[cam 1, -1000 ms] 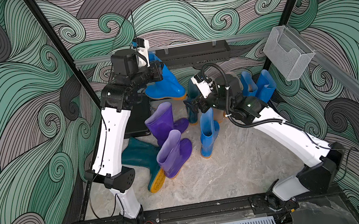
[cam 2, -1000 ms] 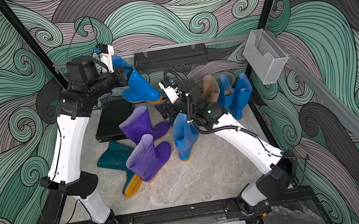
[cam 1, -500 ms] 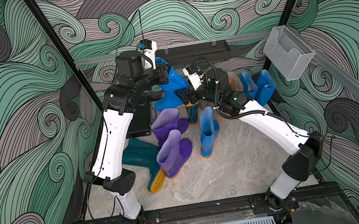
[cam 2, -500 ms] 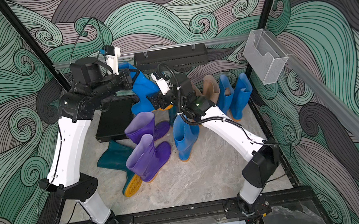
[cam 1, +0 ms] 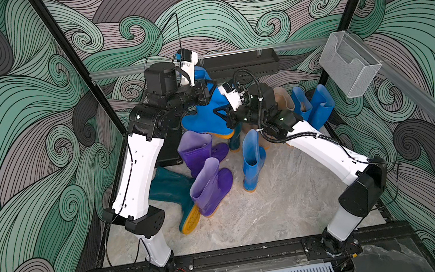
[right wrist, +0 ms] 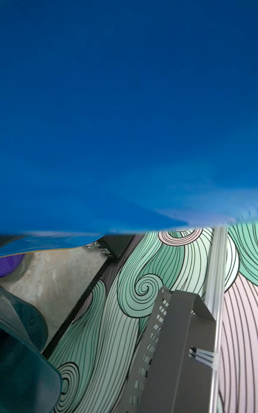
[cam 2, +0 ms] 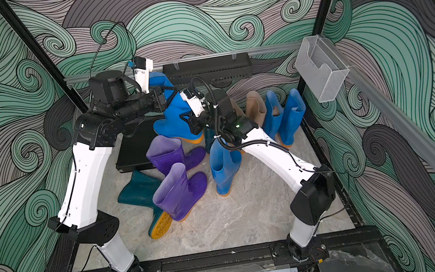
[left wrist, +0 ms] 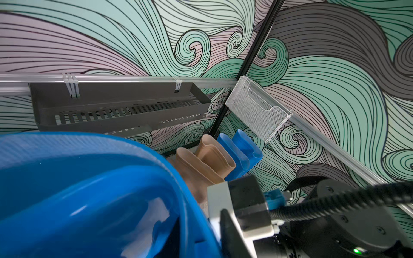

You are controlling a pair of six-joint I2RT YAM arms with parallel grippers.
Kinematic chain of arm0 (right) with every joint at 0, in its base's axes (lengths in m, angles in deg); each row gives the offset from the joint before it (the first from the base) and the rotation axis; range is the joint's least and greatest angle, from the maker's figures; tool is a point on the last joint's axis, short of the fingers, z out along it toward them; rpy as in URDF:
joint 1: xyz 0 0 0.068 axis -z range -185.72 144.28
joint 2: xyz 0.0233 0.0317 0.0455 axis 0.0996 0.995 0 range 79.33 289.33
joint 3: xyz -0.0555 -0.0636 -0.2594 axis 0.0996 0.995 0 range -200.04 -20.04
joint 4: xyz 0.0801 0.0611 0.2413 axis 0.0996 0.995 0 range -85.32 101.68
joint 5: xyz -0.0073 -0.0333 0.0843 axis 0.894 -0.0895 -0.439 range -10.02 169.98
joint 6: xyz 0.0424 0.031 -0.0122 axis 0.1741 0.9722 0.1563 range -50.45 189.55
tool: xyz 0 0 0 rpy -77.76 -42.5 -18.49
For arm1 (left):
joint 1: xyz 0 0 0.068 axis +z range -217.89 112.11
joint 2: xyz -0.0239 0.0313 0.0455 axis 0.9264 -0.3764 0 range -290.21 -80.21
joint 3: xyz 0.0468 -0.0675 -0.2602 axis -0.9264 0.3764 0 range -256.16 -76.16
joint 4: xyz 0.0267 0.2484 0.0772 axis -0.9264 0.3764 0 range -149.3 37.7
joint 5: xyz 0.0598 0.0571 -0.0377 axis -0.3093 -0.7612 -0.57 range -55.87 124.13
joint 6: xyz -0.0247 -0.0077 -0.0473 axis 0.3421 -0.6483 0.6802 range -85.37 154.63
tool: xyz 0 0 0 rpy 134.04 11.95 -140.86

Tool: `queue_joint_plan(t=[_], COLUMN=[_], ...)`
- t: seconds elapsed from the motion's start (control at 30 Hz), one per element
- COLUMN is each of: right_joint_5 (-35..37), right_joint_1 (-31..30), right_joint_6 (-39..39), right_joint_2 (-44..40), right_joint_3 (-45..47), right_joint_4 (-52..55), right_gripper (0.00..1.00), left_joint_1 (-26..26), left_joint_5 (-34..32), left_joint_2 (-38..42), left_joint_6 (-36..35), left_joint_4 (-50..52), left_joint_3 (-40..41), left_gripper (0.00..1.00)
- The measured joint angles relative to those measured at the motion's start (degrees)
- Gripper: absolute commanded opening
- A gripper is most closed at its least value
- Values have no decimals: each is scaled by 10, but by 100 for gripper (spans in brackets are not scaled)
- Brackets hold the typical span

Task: Match and arrange rain boots in pairs
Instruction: Pair a pair of rain boots at the center of the board.

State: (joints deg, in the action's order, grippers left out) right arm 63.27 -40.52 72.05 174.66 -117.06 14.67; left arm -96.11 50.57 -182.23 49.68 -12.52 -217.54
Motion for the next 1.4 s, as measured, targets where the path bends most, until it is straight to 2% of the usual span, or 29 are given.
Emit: queue_joint_plan(t=[0.03,0.07,0.17,0.33,0.5,0.63,0.77,1.0,1.07,1.17,1.27,1.33,1.4], right_joint_5=[11,23,70,159,242,290,337,409,422,436,441,439,438], right_joint_1=[0,0,0,-2,-3,-4,-4,-5,-6,-6,-6,-6,-6], right_joint_6=[12,25,54,74,64,49,43,51,52,50,52,58,68], right_joint_2=[-11,-25,-68,-165,-278,-360,-431,-552,-586,-631,-652,-650,-645], right_joint_3=[19,38,77,128,169,203,239,325,356,408,457,489,526], right_joint_4=[-7,-12,-10,-13,-12,-4,35,172,205,228,236,232,220], right_gripper=[0,0,0,0,0,0,0,0,0,0,0,0,0], left_joint_1=[0,0,0,0,0,-12,-42,-72,-75,-76,-76,-76,-75], left_joint_5=[0,-2,-18,-48,-35,-7,22,69,81,91,96,101,109], left_joint_2=[4,11,40,106,129,111,65,-30,-49,-59,-67,-69,-69], left_joint_6=[-5,-10,-28,-57,-66,-63,-57,-31,-15,12,37,51,71], left_joint_4=[-1,-1,-1,-1,0,2,7,17,12,3,-2,-9,-19], left_joint_3=[1,3,32,129,216,260,265,264,271,294,301,302,307], left_gripper=[92,99,98,99,99,99,98,96,89,65,22,0,0])
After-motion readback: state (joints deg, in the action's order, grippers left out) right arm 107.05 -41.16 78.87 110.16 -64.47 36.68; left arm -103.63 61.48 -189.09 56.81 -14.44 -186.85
